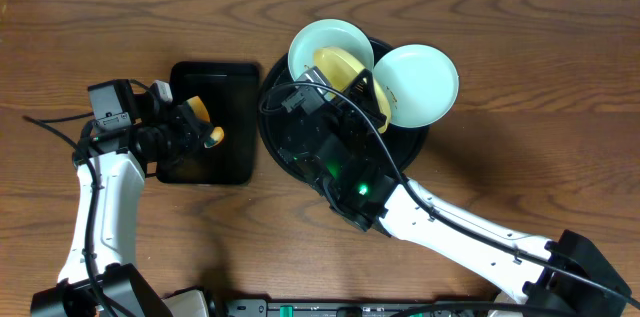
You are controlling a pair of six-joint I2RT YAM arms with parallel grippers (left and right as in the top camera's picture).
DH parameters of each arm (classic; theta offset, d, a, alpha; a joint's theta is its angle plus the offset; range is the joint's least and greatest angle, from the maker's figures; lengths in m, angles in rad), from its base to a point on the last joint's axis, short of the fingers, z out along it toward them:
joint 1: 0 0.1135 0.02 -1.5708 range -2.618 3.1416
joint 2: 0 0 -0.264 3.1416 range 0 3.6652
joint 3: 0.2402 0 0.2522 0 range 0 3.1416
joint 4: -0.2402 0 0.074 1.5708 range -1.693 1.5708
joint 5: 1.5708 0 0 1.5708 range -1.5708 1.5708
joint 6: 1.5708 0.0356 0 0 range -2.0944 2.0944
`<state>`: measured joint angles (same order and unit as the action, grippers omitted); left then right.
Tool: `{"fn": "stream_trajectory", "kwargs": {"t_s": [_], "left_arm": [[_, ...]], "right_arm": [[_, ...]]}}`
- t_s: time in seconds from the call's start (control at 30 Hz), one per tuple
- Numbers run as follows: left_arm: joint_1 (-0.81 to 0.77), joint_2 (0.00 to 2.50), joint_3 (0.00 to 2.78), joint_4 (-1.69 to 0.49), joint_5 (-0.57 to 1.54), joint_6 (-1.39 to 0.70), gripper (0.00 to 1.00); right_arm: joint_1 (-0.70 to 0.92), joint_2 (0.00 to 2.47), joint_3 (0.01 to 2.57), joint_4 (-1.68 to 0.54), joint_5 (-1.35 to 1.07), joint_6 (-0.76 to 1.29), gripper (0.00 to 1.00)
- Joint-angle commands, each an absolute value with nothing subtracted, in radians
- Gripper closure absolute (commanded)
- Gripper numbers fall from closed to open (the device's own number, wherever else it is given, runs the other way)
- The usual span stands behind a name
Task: Clean dirty plates on tray and stack at the side
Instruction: 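Move the sponge back over the black tray with the left gripper, then carry the yellow plate right and lower it onto the table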
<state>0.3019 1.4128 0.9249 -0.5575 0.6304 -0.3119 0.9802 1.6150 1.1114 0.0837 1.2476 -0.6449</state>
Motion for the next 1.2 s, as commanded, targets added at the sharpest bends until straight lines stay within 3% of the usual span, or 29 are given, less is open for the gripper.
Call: {"fn": "stream_trajectory", "kwargs": {"t_s": [0.0, 0.33, 0.5, 0.67, 0.83, 1.17], "left_arm": [[0.305, 1.418, 0.926, -0.556, 0.637, -0.28, 0.92], [0.305, 1.418, 0.926, -0.557, 0.636, -0.278, 0.92], [0.305, 1.418, 0.926, -0.556, 0.636, -0.278, 0.92], [0.305, 1.418, 0.926, -0.556, 0.636, -0.278, 0.92], [0.305, 1.418, 0.926, -0.557, 0.636, -0.278, 0.92], [0.305, 1.418, 0.926, -0.56, 0.636, -0.278, 0.92]], "right_arm": [[0.985, 1.615, 1.129, 0.098, 1.29, -0.645, 0.99], [0.887, 1.584, 1.132, 0.062, 1.255, -0.49, 0.99], [0.815, 1.465, 1.163, -0.294, 0.793, -0.189, 0.99], [0.569, 1.362, 1.213, -0.448, 0.196, 0.049, 0.99], [0.231, 1.333, 1.216, -0.467, -0.32, 0.125, 0.99], [-0.293, 1.501, 1.215, -0.475, -0.311, 0.135, 0.99]]}}
